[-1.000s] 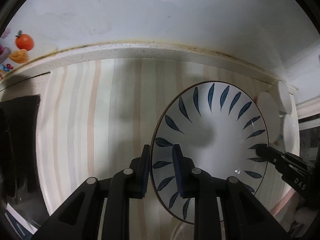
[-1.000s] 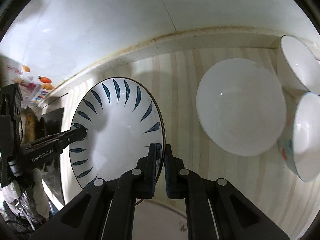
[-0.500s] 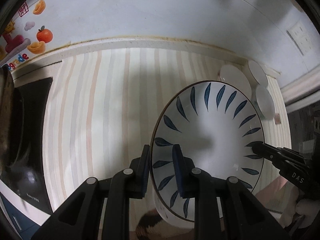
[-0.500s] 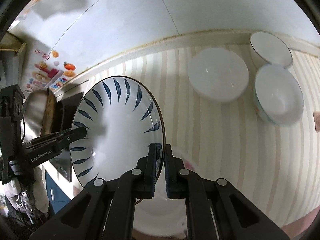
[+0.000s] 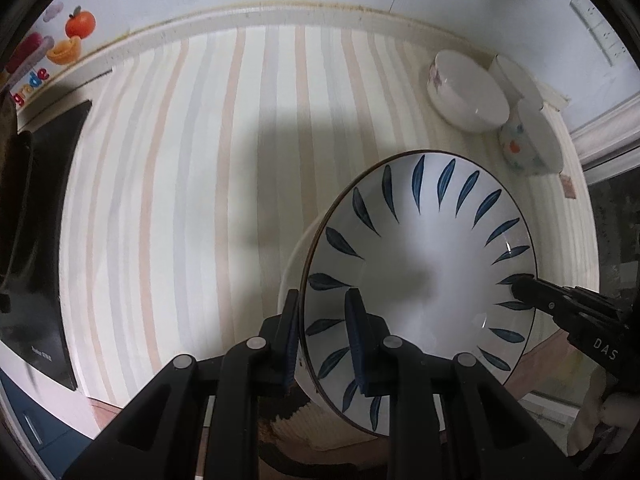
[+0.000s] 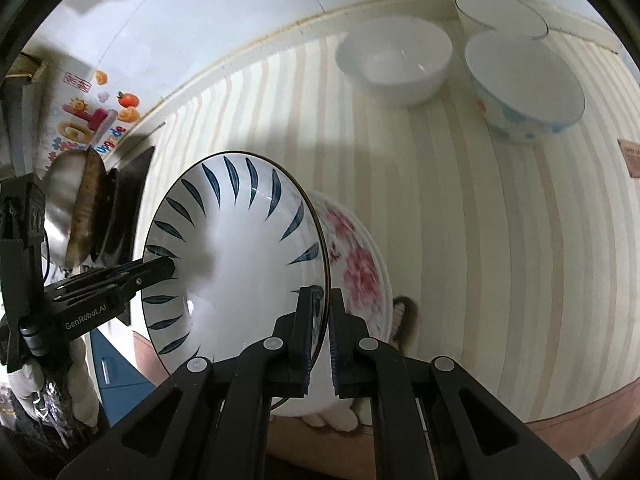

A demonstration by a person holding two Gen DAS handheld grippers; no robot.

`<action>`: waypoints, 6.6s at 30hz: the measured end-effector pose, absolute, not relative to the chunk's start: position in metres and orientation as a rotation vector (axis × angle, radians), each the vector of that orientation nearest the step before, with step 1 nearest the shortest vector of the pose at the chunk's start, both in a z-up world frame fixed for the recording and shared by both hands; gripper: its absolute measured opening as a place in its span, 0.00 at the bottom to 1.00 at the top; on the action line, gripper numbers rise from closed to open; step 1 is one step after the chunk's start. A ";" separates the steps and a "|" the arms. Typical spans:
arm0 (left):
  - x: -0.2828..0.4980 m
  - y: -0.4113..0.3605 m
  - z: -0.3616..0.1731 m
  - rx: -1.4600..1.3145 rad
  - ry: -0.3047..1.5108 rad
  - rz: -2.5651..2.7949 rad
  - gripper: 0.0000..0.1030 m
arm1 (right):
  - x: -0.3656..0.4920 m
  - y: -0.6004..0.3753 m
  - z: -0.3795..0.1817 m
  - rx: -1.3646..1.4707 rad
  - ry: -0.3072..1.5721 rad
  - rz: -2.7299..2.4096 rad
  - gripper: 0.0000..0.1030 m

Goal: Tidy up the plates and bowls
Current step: 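Carry the blue-leaf plate with both grippers and lower it onto the pink-flower plate, then open both grippers and lift them away from the plate stack, then move both grippers to the plain white bowl and grasp its rim, then lift the white bowl with both grippers and carry it toward the plate stack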

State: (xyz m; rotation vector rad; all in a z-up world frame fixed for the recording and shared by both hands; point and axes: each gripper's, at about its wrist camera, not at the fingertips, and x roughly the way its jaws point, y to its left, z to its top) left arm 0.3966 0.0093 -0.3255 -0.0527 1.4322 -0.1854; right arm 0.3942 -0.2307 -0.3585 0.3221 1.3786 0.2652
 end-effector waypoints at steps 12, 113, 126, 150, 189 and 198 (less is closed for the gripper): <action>0.401 -0.006 -0.355 -0.019 1.492 -0.157 0.19 | 0.392 -0.240 -0.395 0.305 1.443 0.258 0.09; 0.431 -0.100 -0.210 -0.107 1.174 -0.055 0.84 | 0.430 -0.321 -0.210 0.391 1.194 0.258 0.91; 0.584 -0.137 -0.342 -0.211 1.428 -0.059 0.44 | 0.638 -0.341 -0.347 0.321 1.400 0.305 0.57; 0.561 -0.140 -0.352 -0.131 1.457 -0.105 0.14 | 0.642 -0.288 -0.403 0.162 1.512 0.313 0.09; 0.405 -0.242 -0.359 0.033 1.528 -0.327 0.14 | 0.392 -0.406 -0.403 0.342 1.548 0.188 0.10; 0.400 -0.250 -0.370 0.057 1.549 -0.325 0.14 | 0.387 -0.407 -0.416 0.357 1.564 0.173 0.10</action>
